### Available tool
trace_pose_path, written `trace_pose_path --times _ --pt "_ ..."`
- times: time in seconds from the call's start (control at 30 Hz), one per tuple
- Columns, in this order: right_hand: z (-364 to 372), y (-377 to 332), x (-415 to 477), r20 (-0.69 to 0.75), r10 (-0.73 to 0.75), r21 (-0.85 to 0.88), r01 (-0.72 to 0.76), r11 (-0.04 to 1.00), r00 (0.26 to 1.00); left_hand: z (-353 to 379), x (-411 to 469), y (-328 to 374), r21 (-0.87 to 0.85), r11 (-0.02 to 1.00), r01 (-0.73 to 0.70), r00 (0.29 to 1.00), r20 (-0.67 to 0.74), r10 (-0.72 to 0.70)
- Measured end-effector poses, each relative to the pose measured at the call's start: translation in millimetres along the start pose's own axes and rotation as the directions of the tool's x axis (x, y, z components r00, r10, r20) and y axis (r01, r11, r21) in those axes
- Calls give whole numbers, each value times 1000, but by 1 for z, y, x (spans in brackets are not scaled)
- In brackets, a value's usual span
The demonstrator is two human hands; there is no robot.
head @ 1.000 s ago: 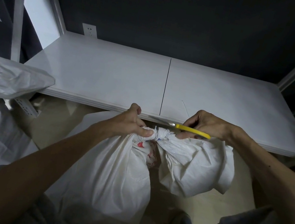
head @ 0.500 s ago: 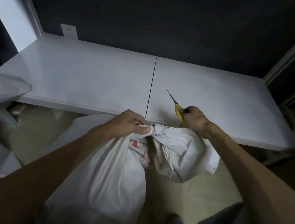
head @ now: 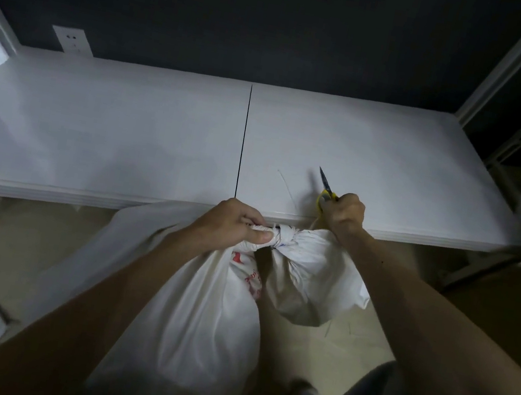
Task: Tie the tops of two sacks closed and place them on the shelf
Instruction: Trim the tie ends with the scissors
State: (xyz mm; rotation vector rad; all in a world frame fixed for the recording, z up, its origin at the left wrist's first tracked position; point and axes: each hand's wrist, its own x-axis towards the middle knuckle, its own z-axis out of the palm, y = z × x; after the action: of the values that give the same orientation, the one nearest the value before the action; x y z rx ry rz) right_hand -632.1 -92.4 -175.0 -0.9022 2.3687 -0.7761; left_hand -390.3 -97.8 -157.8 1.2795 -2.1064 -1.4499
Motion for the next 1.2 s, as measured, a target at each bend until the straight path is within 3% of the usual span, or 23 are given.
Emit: trace_pose_path --times 0.33,0.57,1.03,1.2 --pt "18 10 20 -116 4 41 0 999 993 -5 23 -1 17 1000 16 997 73 -17" --pt "25 3 24 -120 -4 -9 3 1000 993 -8 27 -3 16 1000 5 987 158 -7" --pt "20 -19 2 -60 -143 -158 132 978 988 -15 3 3 64 997 42 984 171 -52" --pt "3 -29 -37 97 -248 -356 266 896 964 -26 -27 9 108 993 51 986 150 -67"
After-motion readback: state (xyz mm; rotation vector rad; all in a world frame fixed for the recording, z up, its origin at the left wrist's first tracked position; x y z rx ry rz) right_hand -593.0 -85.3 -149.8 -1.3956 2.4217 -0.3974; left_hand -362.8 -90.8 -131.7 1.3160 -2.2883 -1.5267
